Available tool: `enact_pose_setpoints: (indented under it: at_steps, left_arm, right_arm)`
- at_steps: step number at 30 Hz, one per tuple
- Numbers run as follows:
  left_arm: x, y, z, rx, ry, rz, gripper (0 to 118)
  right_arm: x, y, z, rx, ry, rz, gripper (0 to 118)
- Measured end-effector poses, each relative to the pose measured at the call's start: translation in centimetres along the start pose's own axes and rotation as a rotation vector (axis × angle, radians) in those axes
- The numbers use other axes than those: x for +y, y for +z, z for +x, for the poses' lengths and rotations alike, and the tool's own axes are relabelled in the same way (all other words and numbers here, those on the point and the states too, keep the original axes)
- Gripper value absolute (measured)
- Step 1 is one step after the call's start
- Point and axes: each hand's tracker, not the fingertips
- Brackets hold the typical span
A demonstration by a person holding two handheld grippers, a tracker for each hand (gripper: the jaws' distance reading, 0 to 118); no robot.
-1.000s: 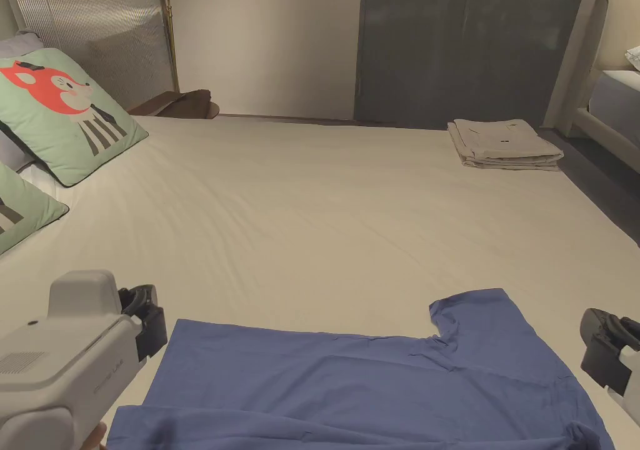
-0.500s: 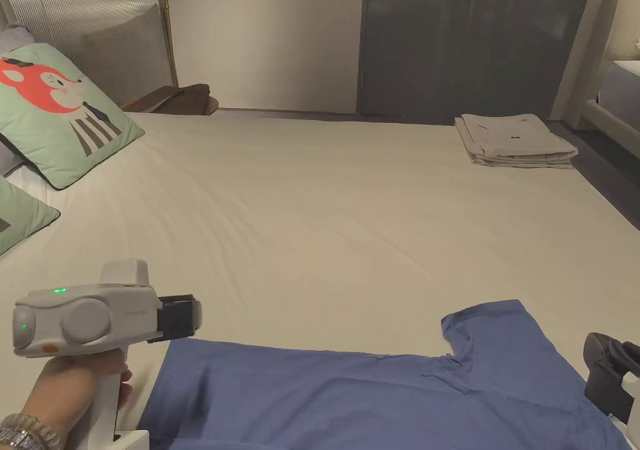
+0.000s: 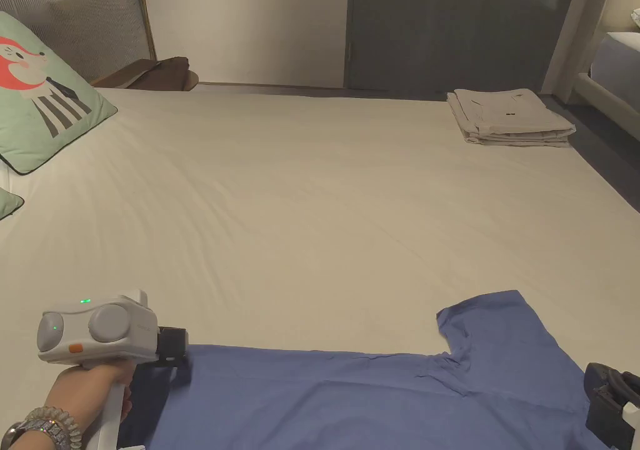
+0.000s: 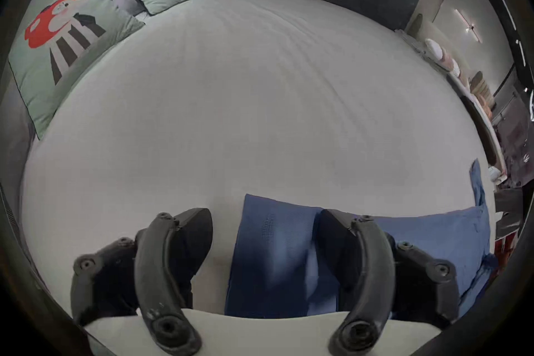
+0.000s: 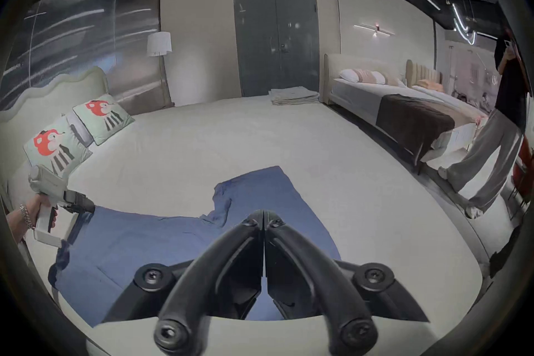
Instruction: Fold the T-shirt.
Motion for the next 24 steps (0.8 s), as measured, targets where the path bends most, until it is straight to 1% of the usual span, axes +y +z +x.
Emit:
enact_pose_setpoints:
  at_steps: [1,3,4,5,6,7,9,11,12,13,15,16,17,19,21,23,24]
  left_arm:
    - [0.1,0.1,-0.1,0.005,-0.009,0.002,63]
    - [0.0,0.8,0.2,0.020,-0.012,0.019,24]
    - [0.0,1.2,0.3,0.016,-0.005,0.028,12]
    - [0.1,1.3,0.1,0.012,-0.002,0.030,10]
    - [0.1,1.6,0.1,0.007,-0.001,0.032,10]
    - [0.0,1.9,0.2,0.007,-0.004,0.038,9]
    - [-0.2,2.9,0.1,0.006,-0.012,0.060,9]
    - [-0.4,3.7,-0.1,0.000,-0.002,0.075,9]
    - [-0.5,4.1,-0.2,-0.006,0.002,0.079,9]
    - [-0.5,4.3,-0.5,-0.012,0.006,0.085,9]
    - [-0.7,4.6,-0.7,-0.015,0.008,0.090,9]
    - [-0.7,4.8,-0.8,-0.019,0.010,0.091,9]
    - [-0.9,5.0,-0.6,-0.023,0.010,0.091,6]
    - [-1.0,5.1,-0.5,-0.035,0.014,0.089,6]
    - [-1.0,5.2,-0.3,-0.027,0.005,0.092,6]
    - [-1.0,5.3,-0.3,-0.025,0.000,0.095,6]
    - [-1.0,5.4,-0.4,-0.027,0.001,0.094,6]
  right_arm:
    - [-0.1,-0.2,0.1,-0.003,0.003,-0.005,0]
    - [-0.1,-0.7,0.2,-0.007,0.002,-0.016,1]
    - [-0.1,-1.1,0.3,-0.017,0.003,-0.024,9]
    - [0.1,-1.6,0.4,-0.044,0.002,-0.034,43]
    - [0.5,-2.3,0.7,-0.053,0.002,-0.067,75]
    - [0.9,-3.1,1.1,-0.061,0.004,-0.107,92]
    - [1.3,-5.3,2.3,-0.069,0.006,-0.113,94]
    - [1.9,-7.6,3.2,-0.100,0.025,-0.195,94]
    - [1.9,-8.9,4.0,-0.116,0.020,-0.234,94]
    - [1.9,-10.4,4.9,-0.109,0.012,-0.282,94]
    - [1.8,-13.2,6.0,-0.092,-0.038,-0.382,93]
    - [2.2,-13.4,5.9,-0.097,-0.071,-0.437,93]
    - [2.2,-14.1,6.0,-0.101,-0.085,-0.468,92]
    - [1.8,-15.8,6.4,-0.099,-0.090,-0.553,86]
    - [1.0,-17.4,7.0,-0.118,-0.074,-0.603,72]
    - [1.2,-17.0,7.1,-0.108,-0.064,-0.577,64]
    - [1.4,-16.6,7.1,-0.100,-0.062,-0.567,51]
